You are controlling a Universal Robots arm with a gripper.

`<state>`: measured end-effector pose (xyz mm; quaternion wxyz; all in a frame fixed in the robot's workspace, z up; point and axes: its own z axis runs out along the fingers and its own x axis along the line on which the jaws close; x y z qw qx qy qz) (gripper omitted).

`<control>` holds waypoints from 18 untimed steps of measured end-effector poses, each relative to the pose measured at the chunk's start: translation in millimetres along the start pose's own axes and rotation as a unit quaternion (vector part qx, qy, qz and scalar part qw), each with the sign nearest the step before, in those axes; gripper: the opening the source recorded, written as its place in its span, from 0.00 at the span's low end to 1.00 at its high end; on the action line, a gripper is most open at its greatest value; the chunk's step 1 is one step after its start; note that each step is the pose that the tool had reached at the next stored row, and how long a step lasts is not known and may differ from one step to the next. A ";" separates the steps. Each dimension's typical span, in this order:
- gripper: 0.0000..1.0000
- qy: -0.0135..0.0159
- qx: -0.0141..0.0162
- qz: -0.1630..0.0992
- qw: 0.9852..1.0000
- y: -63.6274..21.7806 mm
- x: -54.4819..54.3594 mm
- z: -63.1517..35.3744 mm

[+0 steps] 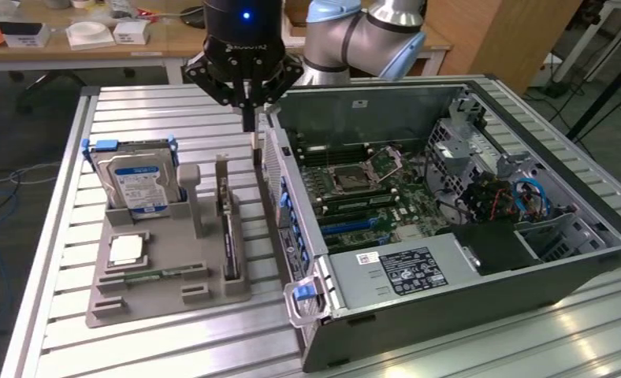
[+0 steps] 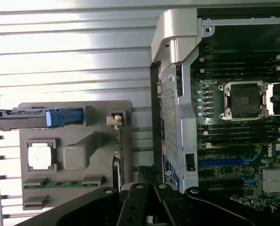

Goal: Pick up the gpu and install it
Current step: 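Reach for the gpu, then pick up the gpu and move the gpu toward the slot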

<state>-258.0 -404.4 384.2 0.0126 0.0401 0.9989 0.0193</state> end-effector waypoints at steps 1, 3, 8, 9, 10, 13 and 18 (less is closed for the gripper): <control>0.11 0.000 0.000 0.000 1.000 -0.2 2.3 0.0; 0.11 0.000 0.000 0.000 1.000 -0.6 7.2 0.1; 0.11 0.000 0.000 0.000 1.000 -1.7 20.4 0.1; 0.11 0.000 0.000 0.000 1.000 -1.9 23.2 0.1; 0.11 0.000 0.000 0.000 1.000 -2.1 26.0 0.1; 0.11 0.000 0.000 0.000 1.000 -2.5 30.8 0.2; 0.11 0.000 0.000 0.000 1.000 -2.5 30.8 0.1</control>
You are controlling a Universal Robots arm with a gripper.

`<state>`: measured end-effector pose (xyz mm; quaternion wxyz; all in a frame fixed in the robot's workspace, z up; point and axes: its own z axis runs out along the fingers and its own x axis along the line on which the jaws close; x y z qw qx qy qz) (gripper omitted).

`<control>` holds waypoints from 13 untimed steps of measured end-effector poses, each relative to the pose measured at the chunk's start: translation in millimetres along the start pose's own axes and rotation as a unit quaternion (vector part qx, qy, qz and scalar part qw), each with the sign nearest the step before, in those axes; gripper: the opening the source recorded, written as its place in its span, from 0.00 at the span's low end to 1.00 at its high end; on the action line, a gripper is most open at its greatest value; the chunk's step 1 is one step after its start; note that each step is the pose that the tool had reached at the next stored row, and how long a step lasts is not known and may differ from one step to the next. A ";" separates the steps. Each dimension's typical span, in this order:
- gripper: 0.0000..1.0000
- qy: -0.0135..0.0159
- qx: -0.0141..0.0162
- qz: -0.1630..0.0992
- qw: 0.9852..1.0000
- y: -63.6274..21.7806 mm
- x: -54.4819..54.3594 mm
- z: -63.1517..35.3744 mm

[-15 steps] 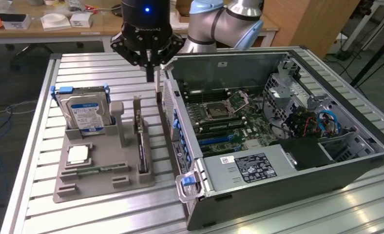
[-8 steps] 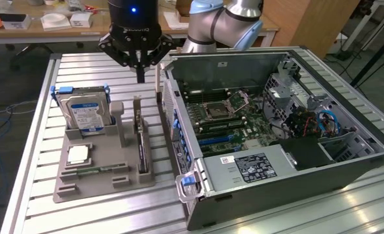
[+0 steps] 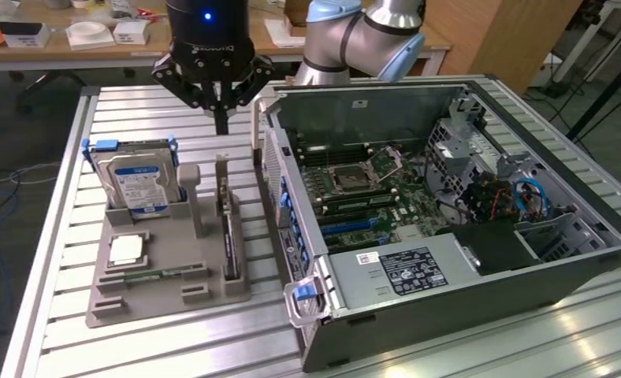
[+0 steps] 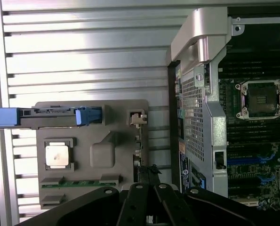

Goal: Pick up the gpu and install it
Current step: 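Pick up the gpu and move the gpu toward the slot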

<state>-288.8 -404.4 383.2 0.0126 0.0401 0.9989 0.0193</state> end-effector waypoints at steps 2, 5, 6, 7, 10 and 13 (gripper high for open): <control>0.11 0.000 0.000 0.000 1.000 0.0 0.0 0.0; 0.11 0.000 0.000 0.000 1.000 0.0 0.0 0.3; 0.11 0.000 0.000 0.000 1.000 0.0 0.0 0.7; 0.11 0.000 0.000 0.000 1.000 -0.1 0.0 1.3; 0.11 0.000 0.000 0.000 1.000 -0.2 0.1 3.3; 0.11 0.000 0.000 0.000 1.000 -0.2 0.2 5.7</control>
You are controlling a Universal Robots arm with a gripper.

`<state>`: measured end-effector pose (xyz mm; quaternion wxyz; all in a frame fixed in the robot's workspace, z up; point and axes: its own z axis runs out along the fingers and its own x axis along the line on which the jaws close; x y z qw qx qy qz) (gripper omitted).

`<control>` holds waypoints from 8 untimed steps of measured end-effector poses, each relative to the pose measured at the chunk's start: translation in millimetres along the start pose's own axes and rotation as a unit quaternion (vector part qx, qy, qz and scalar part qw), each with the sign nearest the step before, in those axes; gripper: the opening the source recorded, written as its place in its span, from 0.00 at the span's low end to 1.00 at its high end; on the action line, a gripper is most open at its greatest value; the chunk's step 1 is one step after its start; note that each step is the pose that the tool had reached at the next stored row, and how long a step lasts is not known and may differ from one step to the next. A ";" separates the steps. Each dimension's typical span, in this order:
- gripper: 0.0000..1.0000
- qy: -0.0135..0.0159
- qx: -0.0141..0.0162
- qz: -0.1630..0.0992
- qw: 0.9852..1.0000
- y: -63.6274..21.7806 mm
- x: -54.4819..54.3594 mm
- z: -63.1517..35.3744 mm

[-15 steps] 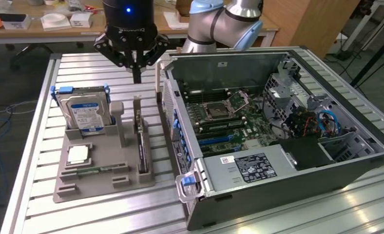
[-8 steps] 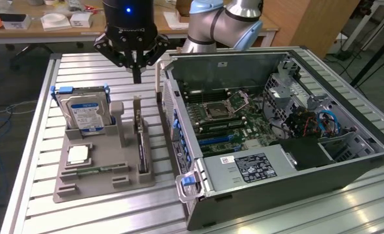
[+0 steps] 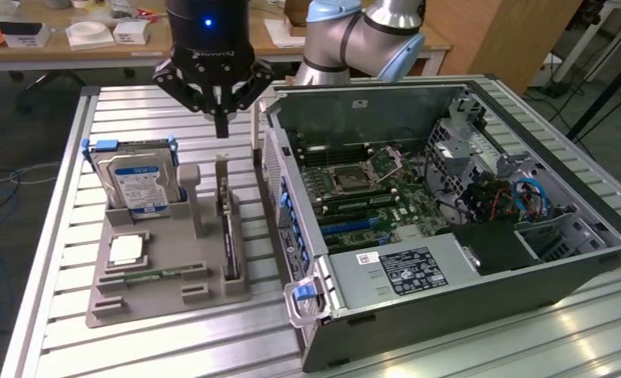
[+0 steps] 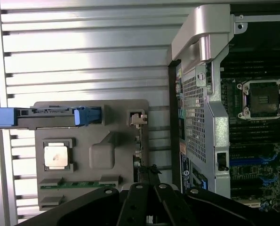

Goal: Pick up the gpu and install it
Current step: 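Pick up the gpu and move the gpu toward the slot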

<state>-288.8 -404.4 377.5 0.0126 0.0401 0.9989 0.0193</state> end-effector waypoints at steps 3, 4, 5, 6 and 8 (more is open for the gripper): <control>0.11 0.000 0.000 0.000 1.000 -0.1 0.0 2.8; 0.11 0.000 0.000 0.000 1.000 -0.1 0.1 3.8; 0.11 0.000 0.000 0.000 1.000 -0.2 0.1 4.7; 0.11 0.000 0.000 0.000 1.000 -0.2 0.1 5.6; 0.11 0.000 0.001 0.000 1.000 -0.2 0.1 6.3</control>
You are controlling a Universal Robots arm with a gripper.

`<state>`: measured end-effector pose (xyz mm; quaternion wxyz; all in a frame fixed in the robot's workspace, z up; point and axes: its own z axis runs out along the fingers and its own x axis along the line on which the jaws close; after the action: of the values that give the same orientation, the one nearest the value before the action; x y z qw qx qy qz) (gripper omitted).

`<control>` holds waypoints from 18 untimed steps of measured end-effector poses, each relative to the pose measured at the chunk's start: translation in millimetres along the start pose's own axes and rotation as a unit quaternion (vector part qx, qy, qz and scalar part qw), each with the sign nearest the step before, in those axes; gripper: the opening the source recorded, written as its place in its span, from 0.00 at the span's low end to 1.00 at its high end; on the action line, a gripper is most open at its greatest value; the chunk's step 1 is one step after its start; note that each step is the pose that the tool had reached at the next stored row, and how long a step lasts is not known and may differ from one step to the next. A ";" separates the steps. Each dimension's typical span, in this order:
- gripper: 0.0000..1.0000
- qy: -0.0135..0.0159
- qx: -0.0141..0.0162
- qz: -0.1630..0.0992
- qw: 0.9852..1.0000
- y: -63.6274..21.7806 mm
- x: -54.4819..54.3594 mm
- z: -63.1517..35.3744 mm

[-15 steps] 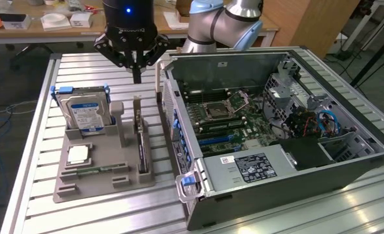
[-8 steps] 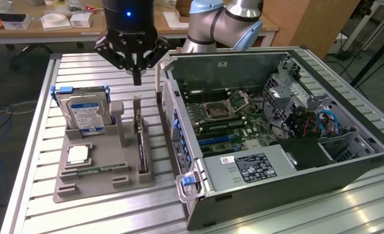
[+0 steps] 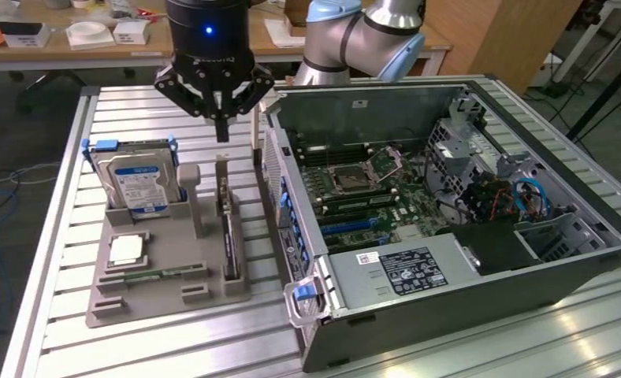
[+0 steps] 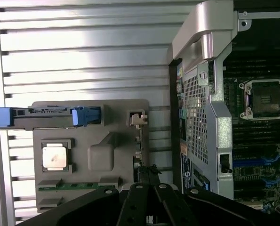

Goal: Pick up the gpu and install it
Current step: 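Pick up the gpu and move the gpu toward the slot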

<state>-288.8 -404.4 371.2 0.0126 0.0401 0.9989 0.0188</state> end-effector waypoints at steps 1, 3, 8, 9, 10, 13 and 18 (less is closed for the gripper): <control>0.11 0.000 0.001 0.000 1.000 0.0 0.0 0.2; 0.11 0.000 0.004 0.000 1.000 0.0 0.0 0.4; 0.11 -0.001 0.008 0.000 1.000 -0.1 0.0 0.5; 0.11 -0.001 0.009 0.000 1.000 0.0 0.1 0.6; 0.11 -0.001 0.009 0.000 1.000 0.0 0.0 0.6; 0.11 -0.001 0.011 0.000 1.000 0.0 0.1 0.7; 0.11 -0.001 0.011 0.000 1.000 -0.1 0.1 0.7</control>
<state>-288.8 -404.5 370.5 0.0131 0.0400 0.9991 0.0078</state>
